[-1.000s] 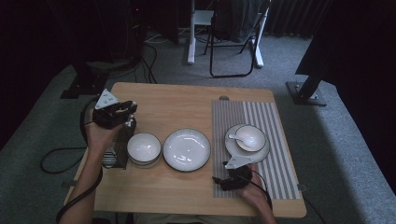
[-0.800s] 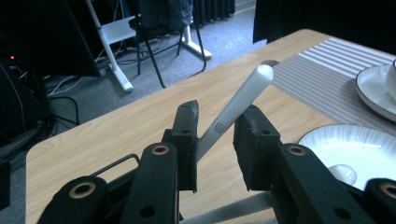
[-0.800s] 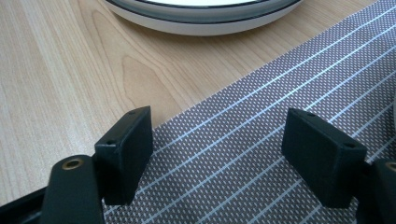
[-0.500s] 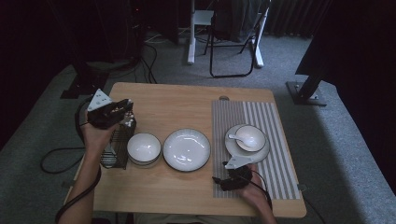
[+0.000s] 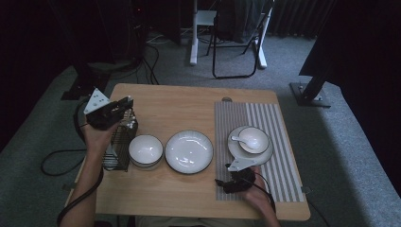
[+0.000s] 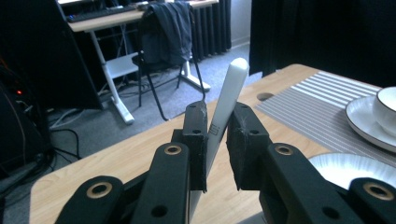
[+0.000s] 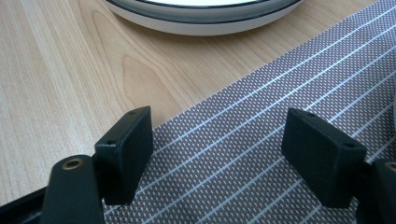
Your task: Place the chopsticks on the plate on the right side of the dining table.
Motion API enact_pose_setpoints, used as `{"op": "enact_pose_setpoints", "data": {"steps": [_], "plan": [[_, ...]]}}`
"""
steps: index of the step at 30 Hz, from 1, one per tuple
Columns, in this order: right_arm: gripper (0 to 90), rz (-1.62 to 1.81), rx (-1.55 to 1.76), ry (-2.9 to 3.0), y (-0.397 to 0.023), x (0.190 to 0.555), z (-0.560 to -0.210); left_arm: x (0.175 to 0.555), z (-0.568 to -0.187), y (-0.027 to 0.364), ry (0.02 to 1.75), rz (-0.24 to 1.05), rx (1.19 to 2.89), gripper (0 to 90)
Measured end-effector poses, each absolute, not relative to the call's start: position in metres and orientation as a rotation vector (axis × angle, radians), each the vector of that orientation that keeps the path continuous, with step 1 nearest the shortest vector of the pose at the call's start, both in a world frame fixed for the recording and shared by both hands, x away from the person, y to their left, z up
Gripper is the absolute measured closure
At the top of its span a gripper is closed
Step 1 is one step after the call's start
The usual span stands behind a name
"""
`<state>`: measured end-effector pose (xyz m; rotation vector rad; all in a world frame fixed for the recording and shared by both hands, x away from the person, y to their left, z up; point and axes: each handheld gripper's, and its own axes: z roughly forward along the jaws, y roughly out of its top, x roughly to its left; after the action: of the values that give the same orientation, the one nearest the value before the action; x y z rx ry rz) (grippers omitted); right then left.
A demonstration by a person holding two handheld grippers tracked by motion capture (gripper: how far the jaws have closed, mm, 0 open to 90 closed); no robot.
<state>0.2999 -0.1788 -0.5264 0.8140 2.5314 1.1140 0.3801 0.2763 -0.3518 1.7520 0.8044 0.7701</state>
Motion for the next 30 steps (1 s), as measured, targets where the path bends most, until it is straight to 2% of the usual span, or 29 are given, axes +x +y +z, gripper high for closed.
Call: {"op": "enact_pose_setpoints", "data": {"steps": [13, 30], "plan": [[24.7, 1.114, 0.813, 2.531, -0.179, 0.300, -0.526, 0.376, -0.340, 0.283, 0.748, 0.778, 1.659, 80.3], [24.7, 1.115, 0.813, 2.532, -0.179, 0.300, -0.526, 0.367, -0.299, 0.270, 0.635, 0.869, 1.601, 81.7]]}}
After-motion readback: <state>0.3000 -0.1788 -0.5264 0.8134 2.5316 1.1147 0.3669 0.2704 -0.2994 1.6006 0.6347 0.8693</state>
